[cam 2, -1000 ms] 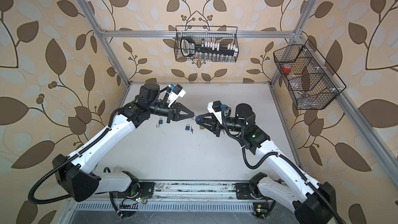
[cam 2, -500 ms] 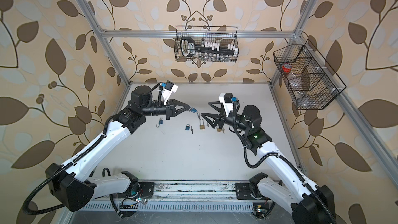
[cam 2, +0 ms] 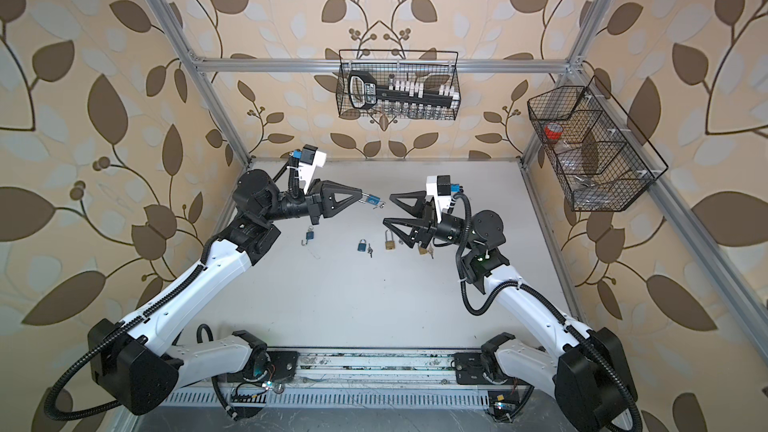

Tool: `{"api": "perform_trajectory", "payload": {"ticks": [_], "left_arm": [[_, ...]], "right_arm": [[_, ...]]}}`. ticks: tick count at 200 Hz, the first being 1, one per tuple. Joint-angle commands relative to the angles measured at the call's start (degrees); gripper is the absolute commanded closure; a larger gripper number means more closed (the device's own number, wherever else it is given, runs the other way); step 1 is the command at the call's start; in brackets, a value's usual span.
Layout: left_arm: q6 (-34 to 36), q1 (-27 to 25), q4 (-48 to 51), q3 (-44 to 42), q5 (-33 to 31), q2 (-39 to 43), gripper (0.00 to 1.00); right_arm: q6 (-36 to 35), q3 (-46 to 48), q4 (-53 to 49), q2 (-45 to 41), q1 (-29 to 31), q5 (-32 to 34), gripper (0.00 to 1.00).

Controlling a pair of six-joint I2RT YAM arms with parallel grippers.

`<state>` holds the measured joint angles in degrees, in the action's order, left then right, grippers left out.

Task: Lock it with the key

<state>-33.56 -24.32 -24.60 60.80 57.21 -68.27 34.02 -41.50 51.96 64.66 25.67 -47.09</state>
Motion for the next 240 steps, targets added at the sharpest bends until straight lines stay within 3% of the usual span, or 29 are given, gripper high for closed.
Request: {"api": "perform_trajectory", "payload": {"ticks": [1,39,103,156,174,200,240], "left_arm": [[-3.2,-1.0,-7.5,0.5,3.4,1.5,1.0],[-3.1,-1.6,-7.7,0.2,4.1,1.7,1.0],[-1.3,-1.6,-5.5,0.4,3.7,2.2,1.0],[-0.5,-1.6,-4.3,1.0,3.7,2.3,1.0],[-0.5,-1.6,-4.2,0.9,3.5,2.4,1.0],[-0.5,-1.6,-4.0,1.1,3.5,2.5,1.0],[-0.4,-1.6,-3.9,1.3,3.7,2.4,1.0]], "right_arm": [[-0.9,-3.2,4.3,2.1,1.3,-0.8,0.21],[-1.3,-5.5,4.3,4.4,2.6,-0.3,0.24],[-1.3,-6.0,4.6,4.7,3.3,-0.4,0.58],[-0.9,-5.8,3.8,5.2,3.3,0.6,0.81],[-0.8,-5.9,3.8,5.4,3.5,0.7,0.82],[-0.7,-6.0,3.6,5.7,3.5,0.6,0.71],[-0.6,-6.3,3.7,5.9,3.7,0.6,0.74]]}}
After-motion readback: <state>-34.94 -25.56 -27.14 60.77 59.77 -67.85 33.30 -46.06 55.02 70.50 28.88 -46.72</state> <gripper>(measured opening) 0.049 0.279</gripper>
